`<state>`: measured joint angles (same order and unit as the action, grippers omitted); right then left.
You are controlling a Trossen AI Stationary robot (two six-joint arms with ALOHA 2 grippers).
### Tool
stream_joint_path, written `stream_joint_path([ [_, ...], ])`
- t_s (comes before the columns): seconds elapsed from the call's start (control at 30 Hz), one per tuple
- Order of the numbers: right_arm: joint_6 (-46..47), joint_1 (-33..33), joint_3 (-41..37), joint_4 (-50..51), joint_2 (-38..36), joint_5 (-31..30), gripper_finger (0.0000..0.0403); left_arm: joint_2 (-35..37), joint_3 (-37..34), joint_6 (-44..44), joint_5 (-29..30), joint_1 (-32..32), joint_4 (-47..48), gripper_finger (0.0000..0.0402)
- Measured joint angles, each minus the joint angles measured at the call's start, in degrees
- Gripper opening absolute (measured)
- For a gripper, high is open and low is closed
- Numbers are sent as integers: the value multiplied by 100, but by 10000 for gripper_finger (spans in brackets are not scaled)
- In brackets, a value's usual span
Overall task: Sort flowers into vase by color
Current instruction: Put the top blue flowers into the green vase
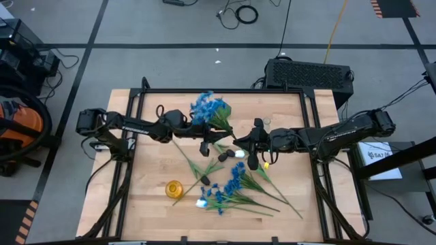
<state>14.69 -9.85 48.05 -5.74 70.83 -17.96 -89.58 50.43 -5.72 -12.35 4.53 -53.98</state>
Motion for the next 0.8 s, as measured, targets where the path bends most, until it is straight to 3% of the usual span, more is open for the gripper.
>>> stream_joint_path([
  [0.23,330,0,0,179,0,2,96,28,0,-323,-602,243,296,28],
  [0.43,609,0,0,685,0,5,156,31,0,-725,-1293,571,429,29],
  [0.8,1188,0,0,1491,0,11,210,326,-6,-753,-1617,1013,1675,29],
])
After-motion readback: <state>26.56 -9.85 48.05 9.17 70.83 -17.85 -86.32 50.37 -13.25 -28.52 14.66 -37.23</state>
